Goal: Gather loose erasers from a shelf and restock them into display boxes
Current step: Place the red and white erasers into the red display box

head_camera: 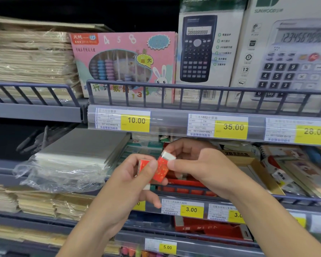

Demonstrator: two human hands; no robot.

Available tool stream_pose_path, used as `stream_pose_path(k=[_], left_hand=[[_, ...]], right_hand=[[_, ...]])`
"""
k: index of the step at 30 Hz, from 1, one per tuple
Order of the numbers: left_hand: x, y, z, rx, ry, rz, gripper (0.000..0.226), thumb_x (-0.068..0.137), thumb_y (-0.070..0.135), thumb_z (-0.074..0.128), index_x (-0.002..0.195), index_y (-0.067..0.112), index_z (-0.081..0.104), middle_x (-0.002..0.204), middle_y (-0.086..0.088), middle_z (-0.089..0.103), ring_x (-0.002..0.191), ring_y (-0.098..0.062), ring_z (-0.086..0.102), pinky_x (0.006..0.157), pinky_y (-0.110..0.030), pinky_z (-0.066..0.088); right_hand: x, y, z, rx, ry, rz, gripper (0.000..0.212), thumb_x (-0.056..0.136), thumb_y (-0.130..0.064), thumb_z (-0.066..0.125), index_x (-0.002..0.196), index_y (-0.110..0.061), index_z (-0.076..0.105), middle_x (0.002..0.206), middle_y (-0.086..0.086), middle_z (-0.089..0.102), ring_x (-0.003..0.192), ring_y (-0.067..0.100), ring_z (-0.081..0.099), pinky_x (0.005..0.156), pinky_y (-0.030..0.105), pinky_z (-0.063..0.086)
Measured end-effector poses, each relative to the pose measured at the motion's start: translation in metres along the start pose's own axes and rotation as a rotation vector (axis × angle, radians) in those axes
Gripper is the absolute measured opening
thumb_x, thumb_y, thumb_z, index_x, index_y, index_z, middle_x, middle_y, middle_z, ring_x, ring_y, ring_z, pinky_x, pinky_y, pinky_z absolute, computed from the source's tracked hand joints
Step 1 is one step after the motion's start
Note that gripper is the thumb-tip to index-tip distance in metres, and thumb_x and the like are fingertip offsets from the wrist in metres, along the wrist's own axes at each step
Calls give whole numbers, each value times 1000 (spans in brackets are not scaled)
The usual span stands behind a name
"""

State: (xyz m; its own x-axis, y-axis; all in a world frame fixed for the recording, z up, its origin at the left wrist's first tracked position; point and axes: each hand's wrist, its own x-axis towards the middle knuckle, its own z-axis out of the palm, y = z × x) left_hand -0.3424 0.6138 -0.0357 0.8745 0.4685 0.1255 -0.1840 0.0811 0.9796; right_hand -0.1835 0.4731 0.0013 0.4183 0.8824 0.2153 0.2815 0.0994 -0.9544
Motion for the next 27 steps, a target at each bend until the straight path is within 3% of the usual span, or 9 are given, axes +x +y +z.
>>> stream_pose_path(k=[4,8,12,16,20,23,25,27], left_hand=[[1,1,1,-2,4,8,45,83,57,78,111,23,70,109,-11,78,91,-40,75,62,-29,60],[3,0,6,17,46,45,34,87,48,76,110,23,71,113,-8,77,88,-37,78,67,-33,63],[4,-1,11,-34,57,98,20,90,34,71,101,18,74,105,-11,78,96,-27,78,61,-36,64],[5,0,10,-10,29,104,20,92,36,70,100,20,75,103,-10,79,93,-27,78,58,-34,63],[4,-1,9,15,64,94,25,89,44,68,98,22,74,94,-10,77,76,-21,73,48,-29,54],[5,-1,7,33,113,81,37,93,48,60,108,15,62,93,-9,78,66,-15,66,45,-25,46],[6,0,5,63,154,74,36,97,49,57,110,15,58,89,-6,77,59,-13,56,48,-24,44],[7,-1,2,66,195,56,24,105,41,53,110,18,55,85,-5,75,58,-15,47,54,-27,42]], right_hand=[[1,2,7,64,119,35,24,80,-23,80,102,-21,73,92,3,75,67,15,61,67,34,47],[-4,1,16,-123,274,6,16,84,-32,79,95,-23,70,80,-2,75,59,11,63,61,30,51],[-10,-2,24,-216,233,-83,16,86,-32,77,100,-35,71,91,-10,74,79,9,69,70,29,59],[-15,-6,27,-360,158,-143,27,87,-35,74,105,-53,65,97,-19,72,83,12,67,76,36,59],[-14,-10,12,-398,185,-119,20,90,-31,72,108,-42,70,92,-21,74,81,4,68,80,35,58],[-14,-8,-13,-537,238,-1,13,91,-42,70,104,-41,70,91,-24,74,81,0,69,85,34,57],[-16,-8,-28,-697,226,76,11,89,-53,67,100,-50,66,81,-29,71,70,-4,66,70,19,54],[-19,-9,-39,-808,186,102,11,87,-56,67,97,-58,63,73,-39,63,57,-8,59,51,8,42]])
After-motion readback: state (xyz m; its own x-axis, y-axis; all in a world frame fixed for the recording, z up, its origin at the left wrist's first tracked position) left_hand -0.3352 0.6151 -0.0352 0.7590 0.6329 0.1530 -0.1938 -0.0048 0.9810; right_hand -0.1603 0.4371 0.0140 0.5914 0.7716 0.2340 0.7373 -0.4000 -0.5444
